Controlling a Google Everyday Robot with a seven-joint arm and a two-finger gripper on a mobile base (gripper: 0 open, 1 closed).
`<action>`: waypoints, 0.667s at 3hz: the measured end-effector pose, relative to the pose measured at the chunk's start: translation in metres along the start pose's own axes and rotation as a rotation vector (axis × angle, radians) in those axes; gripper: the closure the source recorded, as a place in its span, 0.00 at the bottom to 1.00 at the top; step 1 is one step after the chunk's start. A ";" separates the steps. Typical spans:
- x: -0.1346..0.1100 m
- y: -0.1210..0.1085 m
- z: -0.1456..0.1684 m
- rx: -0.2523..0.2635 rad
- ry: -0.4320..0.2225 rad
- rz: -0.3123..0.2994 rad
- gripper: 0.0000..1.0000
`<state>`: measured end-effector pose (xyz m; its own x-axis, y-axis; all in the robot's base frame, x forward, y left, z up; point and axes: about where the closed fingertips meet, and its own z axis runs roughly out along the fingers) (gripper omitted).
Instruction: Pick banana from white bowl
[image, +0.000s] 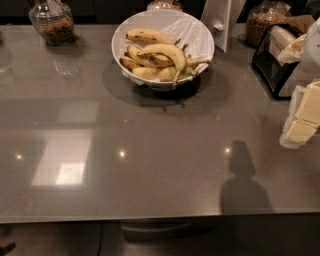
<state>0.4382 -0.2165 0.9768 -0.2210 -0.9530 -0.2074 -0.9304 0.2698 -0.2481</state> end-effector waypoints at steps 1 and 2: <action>0.000 0.000 0.000 0.000 0.000 0.000 0.00; -0.006 -0.002 -0.002 0.013 -0.032 0.003 0.00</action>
Offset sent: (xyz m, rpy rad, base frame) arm 0.0064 0.0098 0.0025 0.0635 -0.0241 0.0066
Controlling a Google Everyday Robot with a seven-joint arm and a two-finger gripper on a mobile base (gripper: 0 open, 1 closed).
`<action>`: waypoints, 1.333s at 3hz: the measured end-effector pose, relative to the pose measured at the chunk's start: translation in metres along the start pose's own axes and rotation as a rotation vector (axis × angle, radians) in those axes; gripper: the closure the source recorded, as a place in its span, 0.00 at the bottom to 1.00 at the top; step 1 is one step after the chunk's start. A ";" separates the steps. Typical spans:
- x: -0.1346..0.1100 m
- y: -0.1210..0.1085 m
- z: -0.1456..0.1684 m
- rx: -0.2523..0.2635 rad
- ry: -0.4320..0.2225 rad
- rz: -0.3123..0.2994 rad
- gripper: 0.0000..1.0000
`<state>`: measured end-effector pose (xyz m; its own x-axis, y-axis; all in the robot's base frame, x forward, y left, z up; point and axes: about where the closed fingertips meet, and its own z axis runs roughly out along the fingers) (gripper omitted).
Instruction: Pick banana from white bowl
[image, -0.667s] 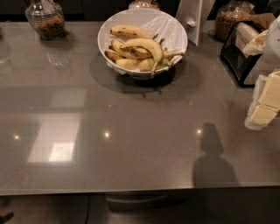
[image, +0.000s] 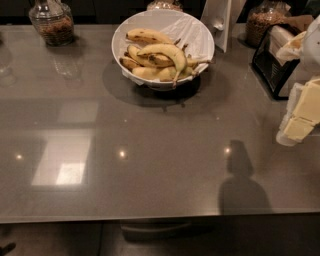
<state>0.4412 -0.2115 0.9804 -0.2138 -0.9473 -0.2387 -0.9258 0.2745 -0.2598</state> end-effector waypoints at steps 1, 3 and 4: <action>-0.020 -0.008 0.001 0.015 -0.110 0.010 0.00; -0.080 -0.031 0.016 -0.021 -0.370 0.058 0.00; -0.117 -0.044 0.026 -0.067 -0.490 0.077 0.00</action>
Offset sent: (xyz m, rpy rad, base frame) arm 0.0494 0.0701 0.0135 0.4032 -0.0860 0.0503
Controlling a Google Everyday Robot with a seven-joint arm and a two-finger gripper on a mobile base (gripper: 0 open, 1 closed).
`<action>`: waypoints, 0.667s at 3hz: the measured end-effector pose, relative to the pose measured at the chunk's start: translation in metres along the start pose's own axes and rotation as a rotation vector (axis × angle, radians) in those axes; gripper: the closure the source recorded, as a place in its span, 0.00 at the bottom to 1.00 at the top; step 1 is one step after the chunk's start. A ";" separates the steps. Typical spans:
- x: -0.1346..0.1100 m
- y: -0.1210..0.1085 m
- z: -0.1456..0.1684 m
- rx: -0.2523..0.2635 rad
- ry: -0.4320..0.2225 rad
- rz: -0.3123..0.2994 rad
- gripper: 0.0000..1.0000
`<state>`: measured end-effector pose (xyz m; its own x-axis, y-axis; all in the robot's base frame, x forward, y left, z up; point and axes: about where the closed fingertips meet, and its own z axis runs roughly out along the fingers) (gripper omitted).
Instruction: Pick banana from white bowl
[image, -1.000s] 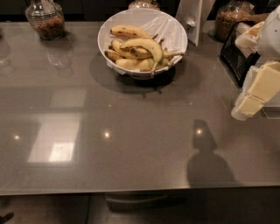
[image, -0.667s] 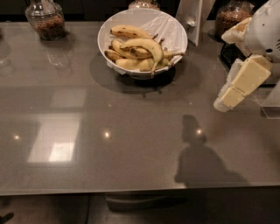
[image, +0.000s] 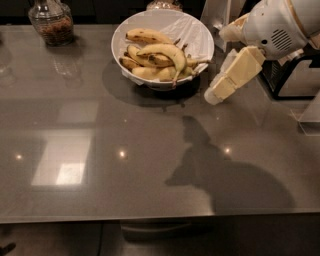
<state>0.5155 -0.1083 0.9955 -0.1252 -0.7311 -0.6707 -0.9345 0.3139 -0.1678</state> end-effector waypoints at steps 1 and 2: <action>-0.001 0.000 0.001 0.002 -0.006 0.000 0.00; -0.013 -0.006 0.009 0.020 -0.056 -0.006 0.00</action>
Offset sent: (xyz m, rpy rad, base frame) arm 0.0348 0.0345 0.0091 0.1461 -0.1087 -0.0068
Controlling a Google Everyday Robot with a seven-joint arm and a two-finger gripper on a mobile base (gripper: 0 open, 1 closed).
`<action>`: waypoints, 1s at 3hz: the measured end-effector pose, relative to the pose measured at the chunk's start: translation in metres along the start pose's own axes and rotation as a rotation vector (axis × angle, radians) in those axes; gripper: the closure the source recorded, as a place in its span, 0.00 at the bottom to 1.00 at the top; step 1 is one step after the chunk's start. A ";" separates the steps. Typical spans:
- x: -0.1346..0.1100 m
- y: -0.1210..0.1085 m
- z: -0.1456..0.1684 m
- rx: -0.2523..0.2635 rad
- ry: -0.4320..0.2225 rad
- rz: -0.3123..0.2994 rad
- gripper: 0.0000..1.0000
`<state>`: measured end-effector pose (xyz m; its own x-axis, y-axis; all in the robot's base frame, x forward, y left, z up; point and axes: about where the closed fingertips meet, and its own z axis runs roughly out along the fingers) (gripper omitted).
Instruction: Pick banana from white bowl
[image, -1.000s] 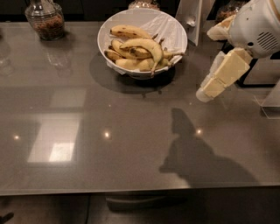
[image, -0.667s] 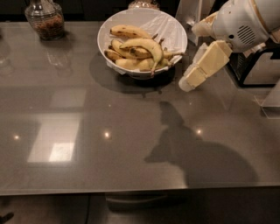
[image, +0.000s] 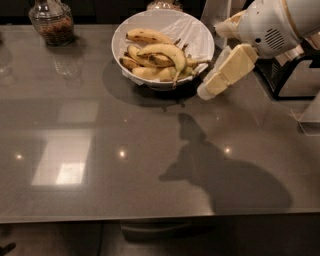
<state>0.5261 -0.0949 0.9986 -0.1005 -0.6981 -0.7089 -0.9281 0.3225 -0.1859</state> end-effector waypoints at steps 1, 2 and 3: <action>-0.026 -0.013 0.021 0.027 -0.082 -0.014 0.00; -0.043 -0.024 0.039 0.060 -0.134 -0.006 0.00; -0.056 -0.031 0.055 0.079 -0.152 -0.004 0.00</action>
Offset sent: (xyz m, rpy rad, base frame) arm 0.0659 0.0672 0.0097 0.1786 -0.1316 -0.0480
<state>0.5801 -0.0304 1.0064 -0.0360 -0.5969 -0.8015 -0.8970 0.3729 -0.2375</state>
